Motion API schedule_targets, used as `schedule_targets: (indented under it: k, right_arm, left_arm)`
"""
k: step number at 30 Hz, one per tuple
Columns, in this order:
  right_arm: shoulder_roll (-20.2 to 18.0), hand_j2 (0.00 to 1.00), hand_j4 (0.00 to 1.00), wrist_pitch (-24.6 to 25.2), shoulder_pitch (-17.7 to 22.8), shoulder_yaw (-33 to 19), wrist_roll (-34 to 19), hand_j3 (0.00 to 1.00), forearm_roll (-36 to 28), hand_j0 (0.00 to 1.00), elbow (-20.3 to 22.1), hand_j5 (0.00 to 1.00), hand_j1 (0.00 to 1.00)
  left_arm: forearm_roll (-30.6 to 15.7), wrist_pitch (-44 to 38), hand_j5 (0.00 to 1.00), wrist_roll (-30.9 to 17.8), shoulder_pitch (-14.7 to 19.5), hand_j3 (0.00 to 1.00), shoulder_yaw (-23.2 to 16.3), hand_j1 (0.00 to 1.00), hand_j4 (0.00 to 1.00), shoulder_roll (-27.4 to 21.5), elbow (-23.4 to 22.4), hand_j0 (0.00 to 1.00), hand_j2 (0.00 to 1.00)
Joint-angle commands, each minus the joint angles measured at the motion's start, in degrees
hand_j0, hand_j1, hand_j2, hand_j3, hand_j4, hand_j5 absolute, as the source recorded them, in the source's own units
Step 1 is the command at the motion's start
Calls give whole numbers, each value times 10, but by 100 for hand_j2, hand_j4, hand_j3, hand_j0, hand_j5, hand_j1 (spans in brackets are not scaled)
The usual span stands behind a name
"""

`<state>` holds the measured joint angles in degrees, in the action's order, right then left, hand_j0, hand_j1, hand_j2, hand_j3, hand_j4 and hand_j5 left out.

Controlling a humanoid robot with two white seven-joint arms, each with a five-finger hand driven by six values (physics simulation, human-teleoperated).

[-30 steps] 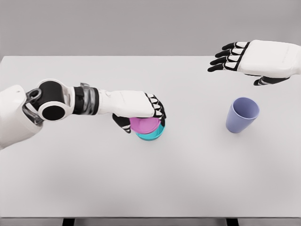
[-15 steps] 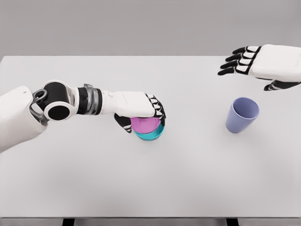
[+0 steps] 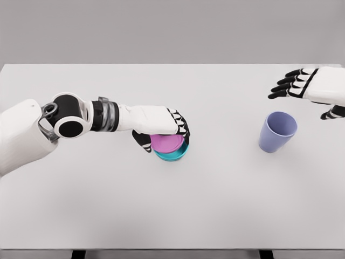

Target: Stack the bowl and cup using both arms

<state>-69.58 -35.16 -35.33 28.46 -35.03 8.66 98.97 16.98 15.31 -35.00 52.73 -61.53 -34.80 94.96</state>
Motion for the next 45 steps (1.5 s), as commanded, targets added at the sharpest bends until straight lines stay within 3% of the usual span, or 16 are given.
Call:
schedule_targets:
  k: [1,3,6,16,21,23,24,26,27,29,30,33,34,39,45]
  right_arm:
    - [-16,100,100,2,0,25,0,100,-5,100,0,100,100]
    - [-17,100,100,2,0,27,0,100,-5,100,1,100,100]
    - [-17,100,100,2,2,27,0,100,0,100,3,100,100]
    - [-6,100,100,2,3,63,0,100,1,100,-6,100,100]
    - [14,100,100,2,0,65,0,100,0,100,-14,100,100]
    - [16,100,100,2,-1,66,0,100,1,100,-15,100,100]
    - [17,100,100,2,-1,66,0,100,1,100,-17,100,100]
    - [30,100,100,2,-2,66,0,100,1,100,-30,100,100]
    - [35,100,100,2,-2,66,0,100,1,100,-36,100,100]
    - [35,100,100,2,-3,68,0,100,2,100,-41,100,100]
    - [37,100,100,2,-3,69,0,100,2,100,-47,100,100]
    - [50,100,100,2,-4,70,0,100,3,100,-62,100,100]
    - [51,100,100,2,-4,73,0,100,3,100,-62,100,100]
    - [67,100,100,2,-5,76,0,100,15,100,-75,100,100]
    - [81,100,100,2,-6,82,0,100,29,100,-96,100,100]
  left_arm:
    - [-2,-1,75,0,0,75,-2,75,75,0,0,75,75]
    - [-2,0,78,0,0,78,-2,78,78,0,0,78,78]
    - [-2,1,99,0,0,99,-2,99,99,0,0,99,99]
    - [-11,3,100,0,1,100,3,100,100,-3,4,100,100]
    - [-58,106,100,0,8,100,35,100,100,-55,28,100,100]
    - [-98,118,100,0,9,100,66,100,100,-83,30,100,100]
    - [-140,119,100,0,9,100,82,100,100,-100,31,100,100]
    - [-254,175,100,0,7,100,115,100,100,-157,31,100,100]
    - [-332,197,100,0,3,100,133,100,100,-199,30,100,100]
    - [-469,197,100,0,-3,100,133,100,100,-273,27,100,100]
    - [-528,197,100,0,-22,100,132,100,100,-287,21,100,100]
    - [-610,197,100,0,-116,100,135,100,100,-317,-27,100,100]
    - [-629,197,100,0,-134,100,135,100,100,-319,-45,100,100]
    - [-643,197,100,0,-149,100,135,100,100,-316,-91,100,100]
    - [-636,197,100,0,-177,100,135,100,100,-302,-104,100,100]
